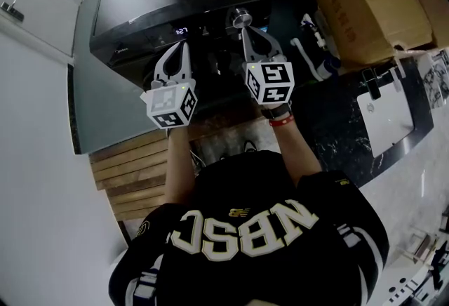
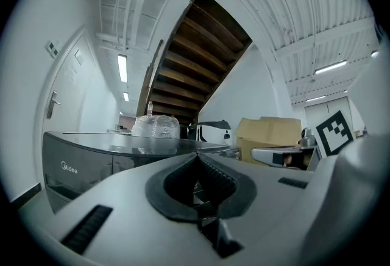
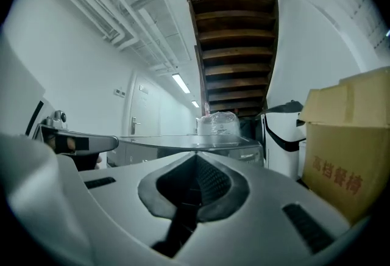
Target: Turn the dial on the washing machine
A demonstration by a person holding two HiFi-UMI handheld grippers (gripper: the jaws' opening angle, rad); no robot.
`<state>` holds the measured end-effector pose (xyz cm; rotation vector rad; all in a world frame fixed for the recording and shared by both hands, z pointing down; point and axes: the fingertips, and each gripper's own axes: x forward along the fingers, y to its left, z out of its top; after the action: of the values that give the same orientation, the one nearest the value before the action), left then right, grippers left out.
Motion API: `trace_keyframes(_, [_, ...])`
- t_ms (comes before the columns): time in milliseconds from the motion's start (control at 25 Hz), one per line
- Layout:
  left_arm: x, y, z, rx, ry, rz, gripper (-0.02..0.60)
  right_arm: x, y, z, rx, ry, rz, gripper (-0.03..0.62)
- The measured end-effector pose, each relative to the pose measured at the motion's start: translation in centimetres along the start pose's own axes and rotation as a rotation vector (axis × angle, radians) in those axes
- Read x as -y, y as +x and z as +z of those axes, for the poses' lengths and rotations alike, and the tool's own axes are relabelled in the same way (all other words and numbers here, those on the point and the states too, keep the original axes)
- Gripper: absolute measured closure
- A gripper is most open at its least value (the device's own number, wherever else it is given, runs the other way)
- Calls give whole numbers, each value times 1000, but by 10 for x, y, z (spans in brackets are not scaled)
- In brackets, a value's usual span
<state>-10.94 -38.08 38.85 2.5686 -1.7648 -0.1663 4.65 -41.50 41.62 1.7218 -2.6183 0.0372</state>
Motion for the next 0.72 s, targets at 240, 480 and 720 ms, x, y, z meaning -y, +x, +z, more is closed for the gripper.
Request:
trace_keyframes(240, [0,-3,-3,-6,3,5,568,-6,-4,-1,-1,-3,27,586])
trace_keyframes(480, [2,-4,-9,-17,-2,-3,568,-8,-8,-8,-17,-8,45,586])
trace_keyframes(720, [2,-8,-14,-24,0,-1,568,-6,-13,-20,-59,-2,65,586])
